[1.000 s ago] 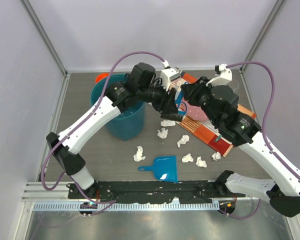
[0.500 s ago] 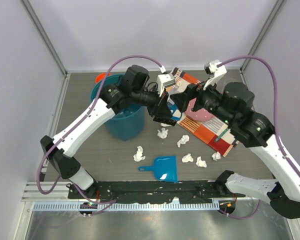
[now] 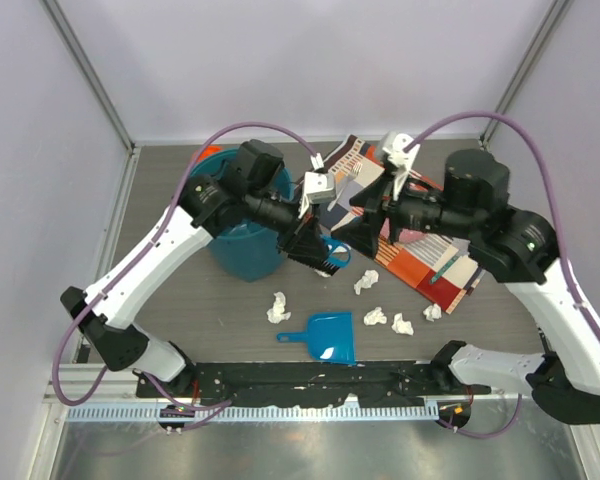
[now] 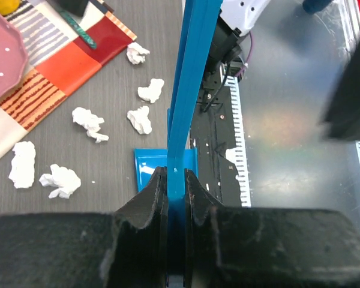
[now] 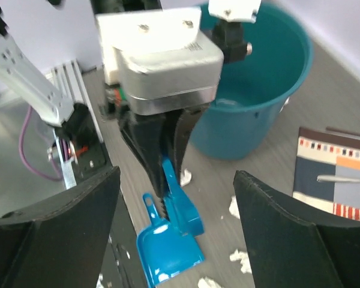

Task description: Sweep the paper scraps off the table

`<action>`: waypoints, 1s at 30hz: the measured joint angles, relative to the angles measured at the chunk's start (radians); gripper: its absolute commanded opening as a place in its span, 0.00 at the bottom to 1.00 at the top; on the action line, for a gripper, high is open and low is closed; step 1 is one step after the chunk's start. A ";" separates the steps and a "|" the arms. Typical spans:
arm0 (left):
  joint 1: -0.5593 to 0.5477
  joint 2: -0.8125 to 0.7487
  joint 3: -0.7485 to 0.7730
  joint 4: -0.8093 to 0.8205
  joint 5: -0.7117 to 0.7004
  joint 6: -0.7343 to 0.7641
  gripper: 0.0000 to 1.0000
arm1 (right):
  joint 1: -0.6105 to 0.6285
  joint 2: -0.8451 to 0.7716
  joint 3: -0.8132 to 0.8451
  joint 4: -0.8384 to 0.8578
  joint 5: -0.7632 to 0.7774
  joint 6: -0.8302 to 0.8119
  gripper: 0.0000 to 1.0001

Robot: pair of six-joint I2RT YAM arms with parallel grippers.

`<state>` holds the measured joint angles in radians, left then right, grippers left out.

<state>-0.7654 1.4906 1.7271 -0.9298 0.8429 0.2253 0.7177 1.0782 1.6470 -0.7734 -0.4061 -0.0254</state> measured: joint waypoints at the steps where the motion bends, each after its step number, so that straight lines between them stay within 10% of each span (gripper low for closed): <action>1: 0.000 -0.002 0.000 -0.016 0.005 0.017 0.00 | 0.000 0.019 0.001 -0.016 -0.012 -0.011 0.86; 4: 0.000 -0.010 0.000 -0.049 0.015 0.049 0.00 | 0.000 0.071 0.006 -0.068 -0.042 -0.040 0.81; 11: 0.000 -0.014 0.000 -0.084 0.026 0.083 0.00 | 0.000 0.107 0.035 -0.150 -0.117 -0.092 0.31; 19: 0.000 -0.014 0.000 -0.102 0.037 0.105 0.00 | -0.001 0.106 0.045 -0.217 -0.162 -0.137 0.28; 22: 0.000 -0.014 0.000 -0.107 0.043 0.114 0.00 | -0.001 0.107 0.061 -0.243 -0.162 -0.153 0.01; 28: -0.002 -0.014 0.000 -0.113 0.058 0.122 0.00 | -0.002 0.111 0.076 -0.259 -0.161 -0.166 0.01; 29: -0.002 -0.014 0.000 -0.114 0.058 0.122 0.04 | -0.002 0.112 0.076 -0.259 -0.160 -0.165 0.01; 30: -0.002 -0.014 0.000 -0.114 0.058 0.120 0.44 | -0.002 0.112 0.076 -0.259 -0.160 -0.165 0.01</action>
<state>-0.7673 1.4761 1.7267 -1.0439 0.9009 0.3454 0.7158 1.1900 1.7233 -1.0321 -0.5659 -0.1902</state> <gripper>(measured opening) 0.121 0.131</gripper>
